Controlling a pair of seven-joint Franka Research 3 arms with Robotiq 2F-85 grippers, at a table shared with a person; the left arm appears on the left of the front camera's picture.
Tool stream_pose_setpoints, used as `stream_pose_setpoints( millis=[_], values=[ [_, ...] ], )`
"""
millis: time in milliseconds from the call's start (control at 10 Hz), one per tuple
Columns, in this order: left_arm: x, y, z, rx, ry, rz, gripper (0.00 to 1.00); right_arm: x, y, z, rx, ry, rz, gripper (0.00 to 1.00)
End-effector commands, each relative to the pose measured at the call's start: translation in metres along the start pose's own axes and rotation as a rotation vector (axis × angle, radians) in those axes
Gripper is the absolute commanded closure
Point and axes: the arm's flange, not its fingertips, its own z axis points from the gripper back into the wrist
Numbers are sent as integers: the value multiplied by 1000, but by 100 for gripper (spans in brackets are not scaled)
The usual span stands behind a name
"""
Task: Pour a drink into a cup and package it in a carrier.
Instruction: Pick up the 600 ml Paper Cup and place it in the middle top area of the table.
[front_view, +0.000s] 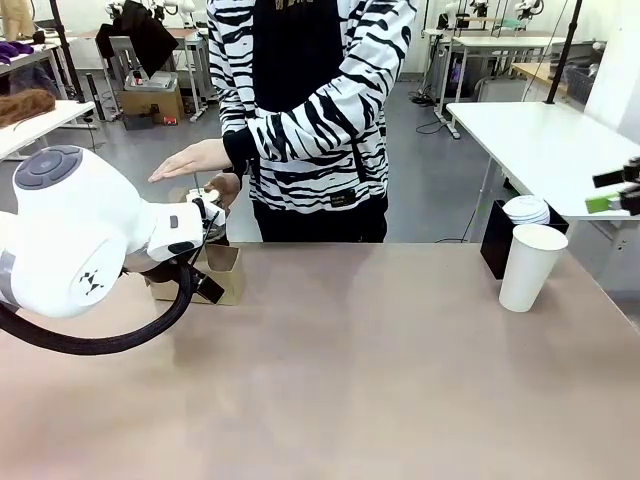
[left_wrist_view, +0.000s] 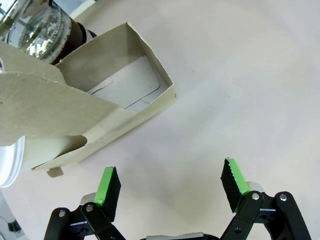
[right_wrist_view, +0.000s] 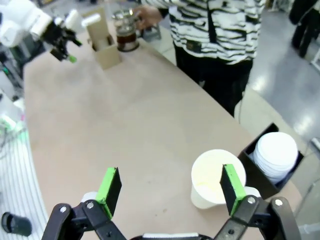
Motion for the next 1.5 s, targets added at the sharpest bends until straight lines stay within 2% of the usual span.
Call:
stream_pose_setpoints(
  millis=[0, 200, 500, 800, 1000, 1100, 1400],
  values=[
    [0, 1, 0, -2, -1, 2, 0, -57, -51, 18, 96, -153, -15, 0],
    [0, 1, 0, -2, -1, 2, 0, -117, -74, 22, 101, -282, -12, 0],
    [0, 1, 0, -2, -1, 2, 0, -184, -81, -15, 49, -384, -11, 0],
    [0, 1, 0, -2, -1, 2, 0, -207, -76, -51, 47, -439, -5, 0],
    [0, 1, 0, -2, -1, 2, 0, -200, -69, -68, -9, -474, 30, 0],
    [0, 1, 0, -2, -1, 2, 0, -211, -69, -61, 56, -429, -40, 0],
    [0, 1, 0, -2, -1, 2, 0, -209, -70, -66, 46, -445, -26, 0]
  ],
)
